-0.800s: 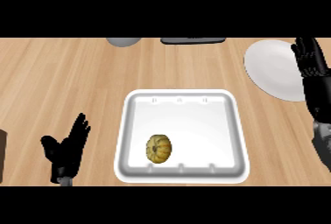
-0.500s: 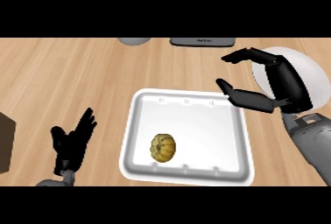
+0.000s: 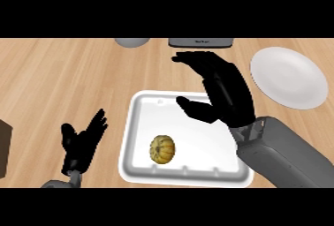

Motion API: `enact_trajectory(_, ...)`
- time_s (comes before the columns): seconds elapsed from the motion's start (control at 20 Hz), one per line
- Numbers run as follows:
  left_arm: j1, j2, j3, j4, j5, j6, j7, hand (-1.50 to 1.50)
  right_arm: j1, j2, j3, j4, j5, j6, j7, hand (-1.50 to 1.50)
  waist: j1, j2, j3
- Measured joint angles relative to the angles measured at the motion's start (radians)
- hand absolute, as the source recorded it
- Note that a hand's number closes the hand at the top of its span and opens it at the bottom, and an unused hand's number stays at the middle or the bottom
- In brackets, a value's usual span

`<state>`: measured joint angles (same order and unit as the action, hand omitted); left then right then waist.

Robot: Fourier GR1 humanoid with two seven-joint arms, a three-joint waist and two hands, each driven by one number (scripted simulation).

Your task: Pick the squash from the tray and place it in the plate

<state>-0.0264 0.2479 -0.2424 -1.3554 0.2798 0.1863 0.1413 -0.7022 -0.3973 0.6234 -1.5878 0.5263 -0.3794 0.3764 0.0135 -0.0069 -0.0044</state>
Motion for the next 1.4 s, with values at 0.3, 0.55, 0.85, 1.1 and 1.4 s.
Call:
enact_trajectory(0.3,0.024,-0.007,0.005,-0.012,-0.004,-0.012,-0.002,0.0,-0.054,0.077,0.086,-0.082,0.139,0.189,0.229,-1.5,-0.01,0.0,0.002)
enact_trajectory(0.55,0.011,-0.007,0.013,-0.017,-0.006,-0.004,0.017,0.0,-0.113,0.115,0.177,-0.087,0.127,0.466,0.425,-1.5,-0.015,-0.003,0.001)
enact_trajectory(0.85,0.013,-0.014,0.01,-0.026,-0.016,-0.002,0.022,0.0,-0.174,0.249,0.234,-0.041,0.102,0.691,0.611,-1.5,-0.011,0.0,0.002)
enact_trajectory(1.1,0.013,-0.024,0.005,-0.054,-0.022,0.007,0.045,0.0,-0.18,0.339,0.283,0.065,0.124,0.727,0.652,-1.5,-0.005,0.003,0.003)
enact_trajectory(1.4,0.014,-0.026,0.012,-0.05,-0.029,-0.006,0.045,0.0,-0.168,0.372,0.342,0.154,0.163,0.72,0.674,-1.5,-0.001,0.005,0.003)
